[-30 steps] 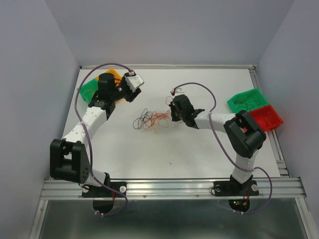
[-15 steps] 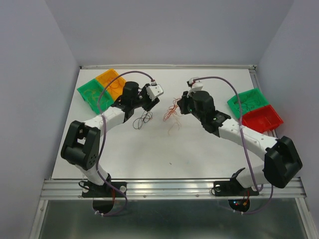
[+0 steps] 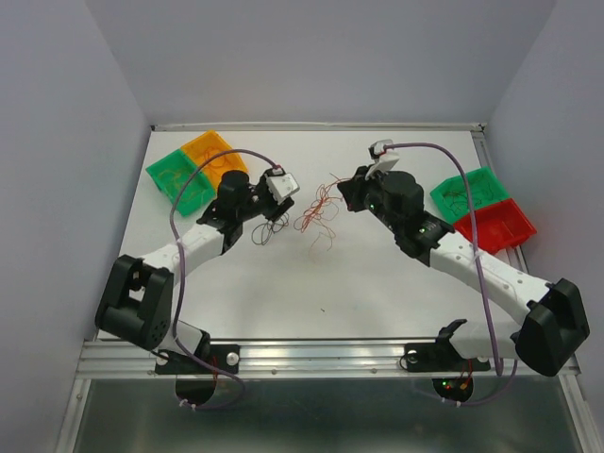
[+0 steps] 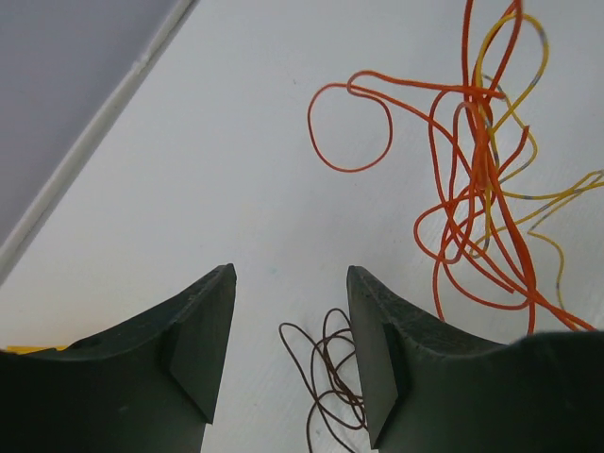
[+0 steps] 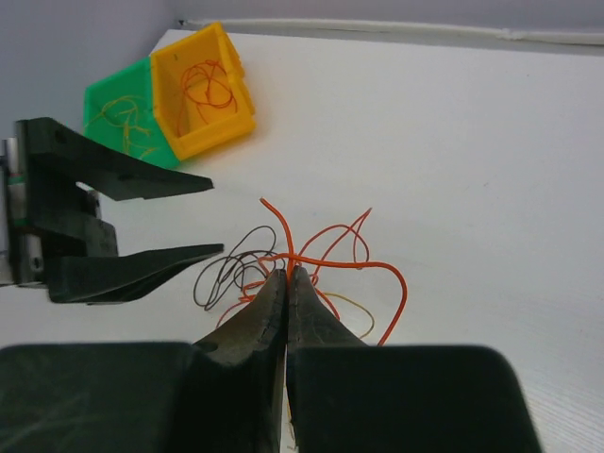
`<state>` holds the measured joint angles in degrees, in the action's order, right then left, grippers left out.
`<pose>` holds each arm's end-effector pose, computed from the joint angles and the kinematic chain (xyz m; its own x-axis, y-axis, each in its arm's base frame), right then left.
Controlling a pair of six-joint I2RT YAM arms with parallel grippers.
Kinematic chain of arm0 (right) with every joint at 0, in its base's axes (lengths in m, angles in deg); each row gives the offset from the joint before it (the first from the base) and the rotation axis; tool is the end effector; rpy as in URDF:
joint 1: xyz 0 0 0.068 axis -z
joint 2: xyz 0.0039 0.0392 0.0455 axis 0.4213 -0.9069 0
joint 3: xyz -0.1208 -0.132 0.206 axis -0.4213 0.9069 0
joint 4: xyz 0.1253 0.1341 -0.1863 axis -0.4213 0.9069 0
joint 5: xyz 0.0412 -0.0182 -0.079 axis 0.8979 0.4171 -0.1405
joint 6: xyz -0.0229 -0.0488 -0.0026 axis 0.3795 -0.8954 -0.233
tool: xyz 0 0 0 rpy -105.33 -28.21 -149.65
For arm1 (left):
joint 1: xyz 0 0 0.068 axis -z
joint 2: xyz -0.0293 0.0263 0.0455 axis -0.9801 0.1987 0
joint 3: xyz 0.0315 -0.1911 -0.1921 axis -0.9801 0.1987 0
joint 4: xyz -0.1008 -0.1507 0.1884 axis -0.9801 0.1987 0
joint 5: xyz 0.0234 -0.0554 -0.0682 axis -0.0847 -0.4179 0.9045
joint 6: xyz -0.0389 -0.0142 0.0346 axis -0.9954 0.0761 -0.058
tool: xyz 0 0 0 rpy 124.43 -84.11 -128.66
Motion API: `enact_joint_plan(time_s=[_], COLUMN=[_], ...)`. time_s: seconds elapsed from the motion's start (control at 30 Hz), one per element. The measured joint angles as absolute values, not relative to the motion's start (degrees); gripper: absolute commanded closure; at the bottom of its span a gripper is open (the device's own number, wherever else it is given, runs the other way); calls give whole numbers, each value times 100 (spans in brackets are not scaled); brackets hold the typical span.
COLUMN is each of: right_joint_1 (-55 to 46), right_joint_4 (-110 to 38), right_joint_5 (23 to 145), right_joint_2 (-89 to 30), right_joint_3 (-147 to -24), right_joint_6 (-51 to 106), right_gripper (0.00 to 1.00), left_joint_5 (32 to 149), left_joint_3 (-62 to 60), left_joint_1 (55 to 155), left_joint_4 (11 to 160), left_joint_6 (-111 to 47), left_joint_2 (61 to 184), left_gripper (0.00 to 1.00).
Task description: Untangle the cables
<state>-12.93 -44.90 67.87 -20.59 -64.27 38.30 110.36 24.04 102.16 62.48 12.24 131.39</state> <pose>0.2380 0.1783 0.3291 -0.2722 0.1656 -0.9479 -0.4294 0.8607 0.2737 0.2949 -0.1473 0.2516 0.2459 0.4081 -0.8792 0.7623 0.4788 0.4354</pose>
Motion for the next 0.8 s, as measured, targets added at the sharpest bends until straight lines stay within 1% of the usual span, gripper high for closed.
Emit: enact_joint_plan(time_s=[0.23,0.33,0.47,0.63,0.8], right_joint_1=[-1293,-1293,-1293,-1293,-1293], right_joint_4=[-4508,-4534,-4578,-4643,-4696], right_joint_5=[6683,6602,6571,6573,6707], right_joint_2=[-2225,-2383,-2461,-2512,-2608], right_joint_3=[-6464,-6562,-6694,-6906,-7142], right_joint_6=[4120,4249,4378,4483,4612], right_gripper=[99,100,99,99,100], left_joint_5=[11132,11353,11816,11851,11716], left_joint_3=[3121,3388,3984,4286,4306], left_joint_1=[10207,10209,10391,11020,11158], left_joint_4=[5736,5570,5496,5563,5559], left_joint_6=[1530,1744,2467,3593,4668], left_joint_2=[11379,10887,10387,10453,10885], left_gripper=[37,31,30,29,29])
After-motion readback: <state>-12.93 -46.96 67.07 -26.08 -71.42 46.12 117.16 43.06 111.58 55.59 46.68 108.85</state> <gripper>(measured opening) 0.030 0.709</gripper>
